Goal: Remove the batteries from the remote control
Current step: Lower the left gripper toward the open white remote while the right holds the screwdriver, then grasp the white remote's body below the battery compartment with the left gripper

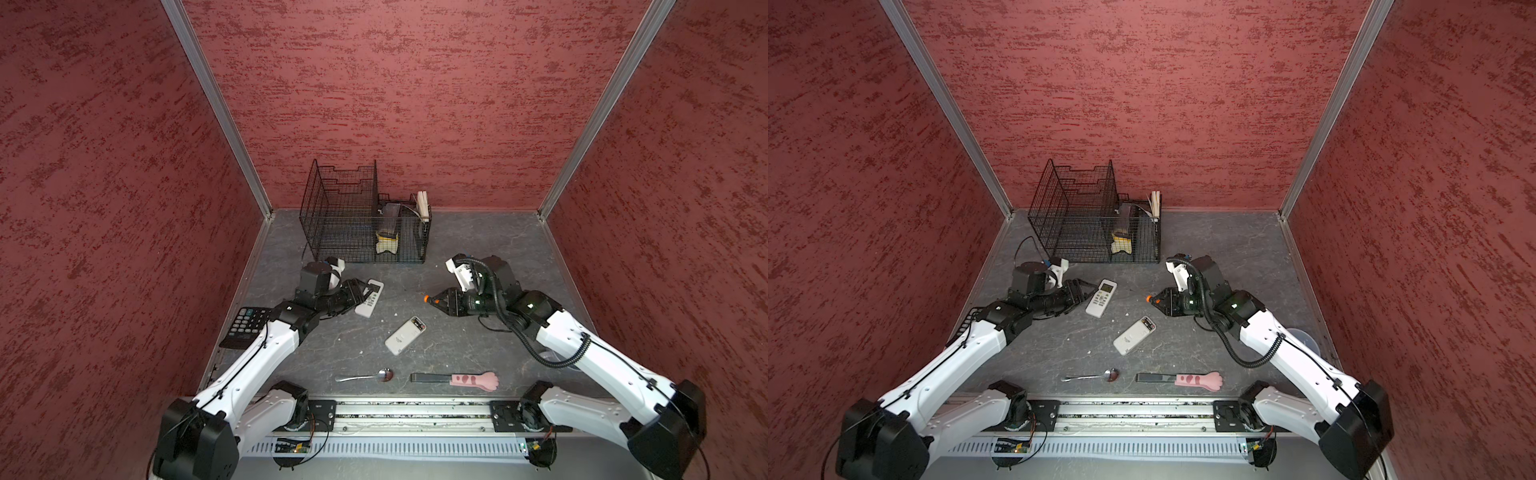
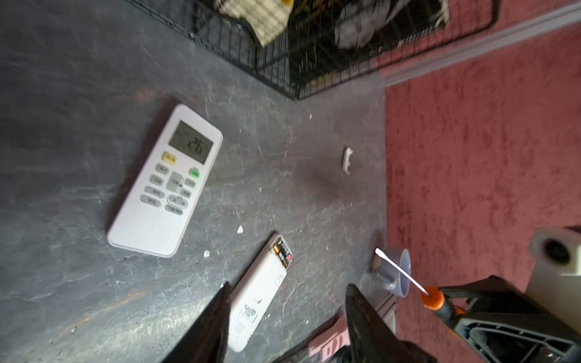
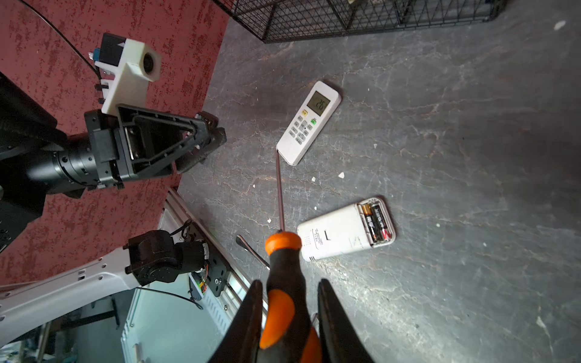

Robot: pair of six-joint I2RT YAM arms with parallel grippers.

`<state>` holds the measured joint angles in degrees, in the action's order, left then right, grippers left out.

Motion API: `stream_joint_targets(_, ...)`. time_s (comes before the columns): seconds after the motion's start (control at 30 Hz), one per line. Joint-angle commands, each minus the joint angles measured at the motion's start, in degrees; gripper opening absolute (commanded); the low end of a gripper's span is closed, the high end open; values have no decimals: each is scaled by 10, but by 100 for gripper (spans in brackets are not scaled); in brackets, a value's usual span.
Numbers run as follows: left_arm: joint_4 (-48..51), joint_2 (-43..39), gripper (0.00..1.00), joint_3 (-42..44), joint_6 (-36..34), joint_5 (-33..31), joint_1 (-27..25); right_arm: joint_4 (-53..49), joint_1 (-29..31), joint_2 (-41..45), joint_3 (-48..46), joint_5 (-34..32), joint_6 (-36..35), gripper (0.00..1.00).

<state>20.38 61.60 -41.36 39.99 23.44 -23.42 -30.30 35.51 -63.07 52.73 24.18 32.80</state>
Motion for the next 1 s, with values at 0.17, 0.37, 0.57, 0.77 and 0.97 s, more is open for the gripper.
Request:
stream_joint_targets(0.17, 107, 121, 72, -91, -154, -108, -142, -80, -2, 86, -15, -61, 107, 0)
stream_joint_targets(0.37, 133, 190, 75, -118, -204, -145, -200, -118, -3, 113, -15, -100, 133, 0)
stream_joint_targets(0.57, 155, 224, 75, -125, -232, -188, -245, -119, -4, 115, -28, -105, 145, 0)
stream_joint_targets(0.77, 155, 255, 75, -124, -257, -234, -279, -104, -8, 118, -44, -106, 166, 0)
stream_joint_targets(0.97, 144, 287, 75, -126, -280, -245, -292, -76, -12, 127, -67, -113, 193, 0)
